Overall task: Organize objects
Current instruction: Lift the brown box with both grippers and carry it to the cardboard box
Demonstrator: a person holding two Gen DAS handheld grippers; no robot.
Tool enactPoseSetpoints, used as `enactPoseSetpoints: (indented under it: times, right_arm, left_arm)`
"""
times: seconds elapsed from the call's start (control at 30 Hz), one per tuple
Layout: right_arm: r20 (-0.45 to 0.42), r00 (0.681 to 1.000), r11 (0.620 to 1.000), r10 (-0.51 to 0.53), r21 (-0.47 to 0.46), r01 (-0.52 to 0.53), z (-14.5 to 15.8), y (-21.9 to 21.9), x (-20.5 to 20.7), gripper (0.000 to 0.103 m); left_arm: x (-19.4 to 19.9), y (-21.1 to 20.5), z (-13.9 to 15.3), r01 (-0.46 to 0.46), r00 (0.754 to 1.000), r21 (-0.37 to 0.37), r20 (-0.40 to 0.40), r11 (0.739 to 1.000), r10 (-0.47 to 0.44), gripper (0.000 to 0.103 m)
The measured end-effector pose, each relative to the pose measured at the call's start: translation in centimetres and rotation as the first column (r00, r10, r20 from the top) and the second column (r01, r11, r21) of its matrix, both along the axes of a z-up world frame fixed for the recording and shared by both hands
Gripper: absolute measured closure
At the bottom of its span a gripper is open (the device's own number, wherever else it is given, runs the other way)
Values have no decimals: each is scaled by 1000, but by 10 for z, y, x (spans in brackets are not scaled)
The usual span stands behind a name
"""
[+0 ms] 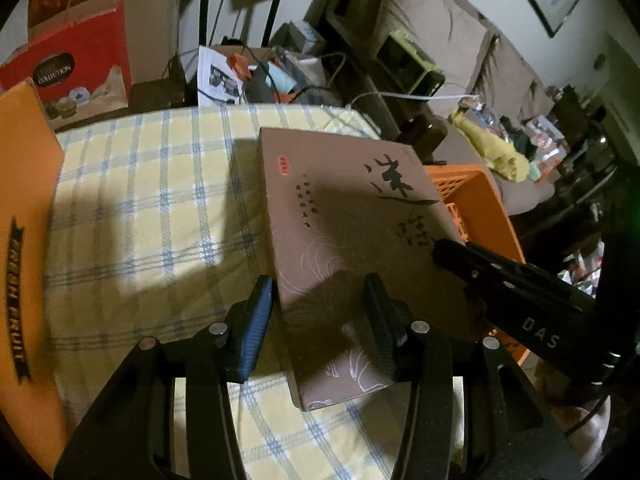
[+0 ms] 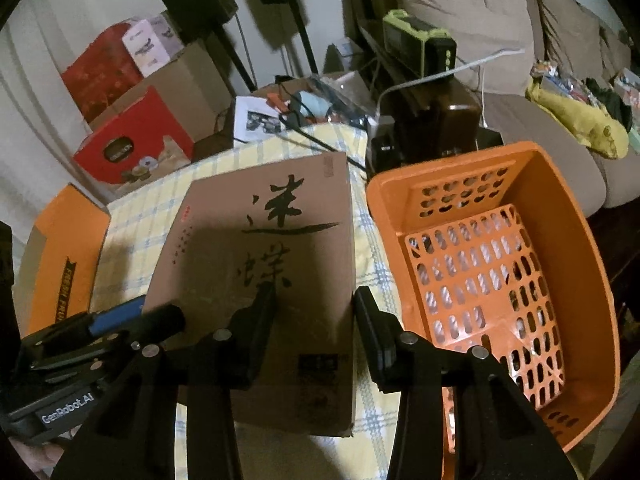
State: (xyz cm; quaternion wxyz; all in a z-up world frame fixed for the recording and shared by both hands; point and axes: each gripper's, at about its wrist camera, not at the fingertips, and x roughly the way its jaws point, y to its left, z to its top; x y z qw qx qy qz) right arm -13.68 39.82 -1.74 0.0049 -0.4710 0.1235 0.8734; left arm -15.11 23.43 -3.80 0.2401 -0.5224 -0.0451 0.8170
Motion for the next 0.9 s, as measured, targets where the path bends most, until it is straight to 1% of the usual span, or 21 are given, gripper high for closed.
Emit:
enactPoseSetpoints:
  times: [0.23,0.43,0.7,0.9]
  right_arm:
    - [-62,998,999,20,40,-17,33,-18,10,61]
    - [-119,992,998,51,53,-45,62,-44,16,61]
    - [-189,974,992,123,40,-118,94,-93,20,61]
    - [-228,955,981,192,31,-190,112,-141,20,61]
  left_arm:
    - [10,-22,33,-19,999,39,-44,999,21,59]
    - [16,-50,65,-47,995,43,-91,998,51,59]
    - [31,-110,106,-109,980,38,-165,993,113,59]
    - [40,-160,124,-157,968,36,-195,987,161,59]
